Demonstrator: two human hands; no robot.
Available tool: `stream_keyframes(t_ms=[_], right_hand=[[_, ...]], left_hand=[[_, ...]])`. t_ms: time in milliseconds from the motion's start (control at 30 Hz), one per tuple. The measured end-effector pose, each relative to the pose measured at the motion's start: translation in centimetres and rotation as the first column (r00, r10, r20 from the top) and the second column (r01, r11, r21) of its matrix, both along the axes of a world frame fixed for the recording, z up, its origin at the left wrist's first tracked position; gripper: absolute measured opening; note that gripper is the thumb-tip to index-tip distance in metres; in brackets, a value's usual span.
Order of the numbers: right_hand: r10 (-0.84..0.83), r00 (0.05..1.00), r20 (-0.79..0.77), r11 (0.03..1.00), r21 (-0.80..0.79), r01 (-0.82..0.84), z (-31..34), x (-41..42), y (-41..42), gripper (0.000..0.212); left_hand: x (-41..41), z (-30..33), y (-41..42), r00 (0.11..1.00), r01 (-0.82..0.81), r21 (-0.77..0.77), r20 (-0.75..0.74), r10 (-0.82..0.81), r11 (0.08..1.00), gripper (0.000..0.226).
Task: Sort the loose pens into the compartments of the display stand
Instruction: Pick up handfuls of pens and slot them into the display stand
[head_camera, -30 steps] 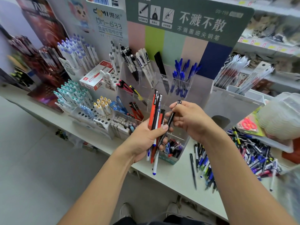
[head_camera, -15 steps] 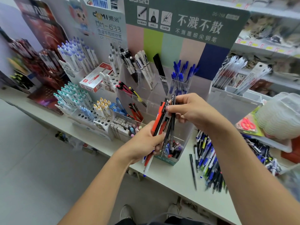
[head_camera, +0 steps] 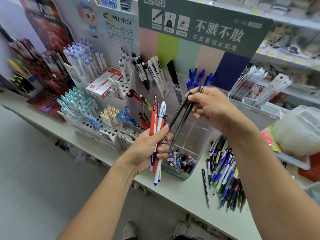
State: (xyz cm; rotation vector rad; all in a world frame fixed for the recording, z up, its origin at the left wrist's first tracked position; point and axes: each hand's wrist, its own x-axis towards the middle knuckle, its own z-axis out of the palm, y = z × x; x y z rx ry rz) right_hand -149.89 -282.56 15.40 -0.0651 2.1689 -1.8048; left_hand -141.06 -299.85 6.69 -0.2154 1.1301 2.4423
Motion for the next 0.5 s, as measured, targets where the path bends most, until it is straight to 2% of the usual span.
stream_keyframes(t_ms=[67, 133, 167, 233, 267, 367, 500], right_hand=[[-0.090, 0.960, -0.266, 0.991, 0.074, 0.114, 2.3, -0.8, 0.0, 0.019], [-0.153, 0.831, -0.535, 0.968, 0.088, 0.235, 5.2, -2.1, -0.1, 0.014], [-0.149, 0.753, -0.641, 0.954, 0.108, 0.280, 6.4, -2.8, -0.5, 0.010], [-0.066, 0.634, -0.770, 0.907, 0.219, 0.361, 7.5, -4.4, -1.9, 0.018], [0.007, 0.620, -0.785, 0.874, 0.306, 0.377, 7.5, -5.2, -2.9, 0.019], [0.206, 0.671, -0.712, 0.761, 0.548, 0.348, 6.2, -7.7, -5.2, 0.018], [0.333, 0.769, -0.546, 0.568, 0.767, 0.299, 4.0, -10.2, -6.2, 0.003]], left_hand=[[-0.5, 0.0, -0.4, 0.997, -0.072, 0.010, 0.021, 0.072, 0.997, 0.034], [-0.9, -0.3, -1.1, 0.989, -0.144, -0.039, 0.026, 0.145, 0.989, 0.039], [-1.1, -0.6, -1.5, 0.987, -0.160, -0.060, 0.022, 0.162, 0.985, 0.039], [-1.3, -0.9, -2.0, 0.987, -0.156, -0.098, 0.020, 0.159, 0.983, 0.038], [-1.3, -1.0, -2.1, 0.989, -0.144, -0.122, 0.021, 0.148, 0.982, 0.036], [-1.3, -0.9, -2.2, 0.992, -0.122, -0.152, 0.009, 0.125, 0.981, 0.027], [-1.0, -1.2, -2.9, 0.994, -0.108, -0.121, 0.008, 0.110, 0.987, 0.025]])
